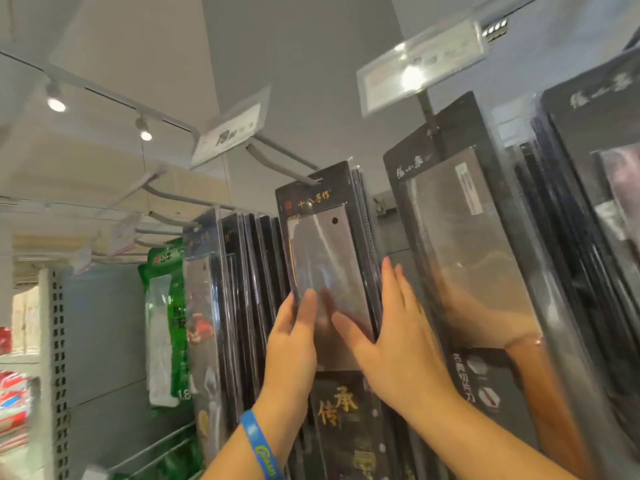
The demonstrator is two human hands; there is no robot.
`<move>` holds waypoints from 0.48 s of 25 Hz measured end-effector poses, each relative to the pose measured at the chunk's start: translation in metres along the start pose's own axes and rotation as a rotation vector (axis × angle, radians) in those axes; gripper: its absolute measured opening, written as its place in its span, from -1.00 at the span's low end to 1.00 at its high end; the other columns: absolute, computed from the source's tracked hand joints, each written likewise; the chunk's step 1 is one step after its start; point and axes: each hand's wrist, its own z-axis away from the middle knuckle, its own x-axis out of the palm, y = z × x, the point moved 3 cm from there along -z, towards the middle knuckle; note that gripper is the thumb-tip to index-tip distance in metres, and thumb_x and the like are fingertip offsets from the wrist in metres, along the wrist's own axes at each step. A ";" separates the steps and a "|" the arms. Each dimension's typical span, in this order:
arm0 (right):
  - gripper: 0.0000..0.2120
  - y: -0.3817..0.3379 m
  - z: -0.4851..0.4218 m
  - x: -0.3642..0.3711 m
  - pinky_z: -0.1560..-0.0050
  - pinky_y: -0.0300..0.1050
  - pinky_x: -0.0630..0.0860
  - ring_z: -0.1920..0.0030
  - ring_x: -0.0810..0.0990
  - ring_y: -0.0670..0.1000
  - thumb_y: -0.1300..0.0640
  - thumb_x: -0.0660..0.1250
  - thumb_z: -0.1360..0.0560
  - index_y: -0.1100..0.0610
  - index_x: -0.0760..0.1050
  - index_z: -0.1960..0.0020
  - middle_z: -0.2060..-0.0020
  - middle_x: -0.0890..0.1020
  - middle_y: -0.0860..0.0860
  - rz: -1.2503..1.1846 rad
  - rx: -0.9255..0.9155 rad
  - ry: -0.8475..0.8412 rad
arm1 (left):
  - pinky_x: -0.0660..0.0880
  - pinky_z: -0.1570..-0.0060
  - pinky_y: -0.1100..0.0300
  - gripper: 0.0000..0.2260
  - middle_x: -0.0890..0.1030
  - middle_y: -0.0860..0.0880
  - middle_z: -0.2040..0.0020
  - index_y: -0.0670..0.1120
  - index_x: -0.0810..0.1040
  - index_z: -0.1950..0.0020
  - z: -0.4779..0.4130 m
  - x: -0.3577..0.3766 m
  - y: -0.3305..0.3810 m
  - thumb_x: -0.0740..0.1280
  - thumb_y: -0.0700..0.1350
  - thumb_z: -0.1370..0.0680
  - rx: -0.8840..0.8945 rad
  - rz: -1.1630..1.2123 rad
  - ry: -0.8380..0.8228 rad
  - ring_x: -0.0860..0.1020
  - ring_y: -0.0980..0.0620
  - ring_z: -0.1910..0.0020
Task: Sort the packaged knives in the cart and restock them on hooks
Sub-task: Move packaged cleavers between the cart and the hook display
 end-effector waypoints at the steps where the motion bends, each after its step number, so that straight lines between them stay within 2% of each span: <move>1: -0.04 0.000 0.000 0.004 -0.57 -0.03 0.00 -0.61 -0.16 -0.12 -0.35 0.27 -0.52 -0.20 -0.34 -0.61 -0.63 -0.23 -0.19 -0.018 -0.006 -0.027 | 0.56 0.03 0.34 -0.69 0.69 0.20 -0.02 0.16 0.56 -0.18 0.001 0.000 0.001 0.32 0.18 -0.46 0.001 0.000 0.018 0.64 0.24 -0.02; 2: -0.05 -0.001 -0.001 0.006 -0.57 -0.01 0.01 -0.61 -0.17 -0.15 -0.35 0.27 -0.51 -0.25 -0.36 -0.59 -0.61 -0.25 -0.22 -0.050 -0.014 -0.038 | 0.54 0.14 0.40 -0.79 0.70 0.24 0.05 0.18 0.57 -0.11 0.002 -0.001 0.003 0.32 0.15 -0.50 0.004 -0.002 0.036 0.65 0.28 0.05; 3: -0.06 -0.002 0.000 0.008 -0.57 -0.01 0.01 -0.59 -0.19 -0.19 -0.34 0.27 -0.52 -0.30 -0.38 -0.56 -0.60 -0.28 -0.26 -0.090 -0.022 -0.031 | 0.53 0.15 0.37 -0.83 0.69 0.24 0.06 0.19 0.59 -0.08 0.003 -0.001 0.004 0.32 0.13 -0.52 0.004 -0.003 0.043 0.65 0.28 0.07; 6: -0.15 -0.009 0.004 0.008 -0.53 -0.01 0.04 -0.53 -0.20 -0.28 -0.35 0.26 -0.52 -0.50 -0.37 -0.46 -0.54 -0.35 -0.38 -0.186 -0.043 -0.006 | 0.52 0.06 0.21 -0.89 0.70 0.20 0.00 0.36 0.62 0.03 0.009 -0.006 0.011 0.33 0.19 -0.48 0.030 -0.021 0.035 0.66 0.21 0.01; 9: -0.23 -0.017 0.012 0.011 -0.50 -0.03 -0.02 -0.57 -0.21 -0.25 -0.41 0.19 -0.50 -0.56 -0.31 -0.45 -0.51 -0.35 -0.45 -0.228 -0.089 0.029 | 0.53 -0.07 0.05 -0.73 0.70 0.05 -0.07 0.21 0.61 -0.12 0.015 -0.010 0.015 0.37 0.22 -0.46 0.079 -0.023 -0.022 0.66 0.06 -0.07; 12: -0.23 -0.022 0.016 0.013 -0.51 -0.10 -0.07 -0.58 -0.23 -0.26 -0.37 0.18 -0.52 -0.54 -0.34 -0.45 -0.54 -0.29 -0.43 -0.228 -0.115 0.025 | 0.55 -0.06 -0.01 -0.65 0.70 -0.02 -0.05 0.09 0.60 -0.16 0.016 -0.015 0.017 0.37 0.22 -0.46 0.099 -0.042 -0.030 0.67 -0.02 -0.06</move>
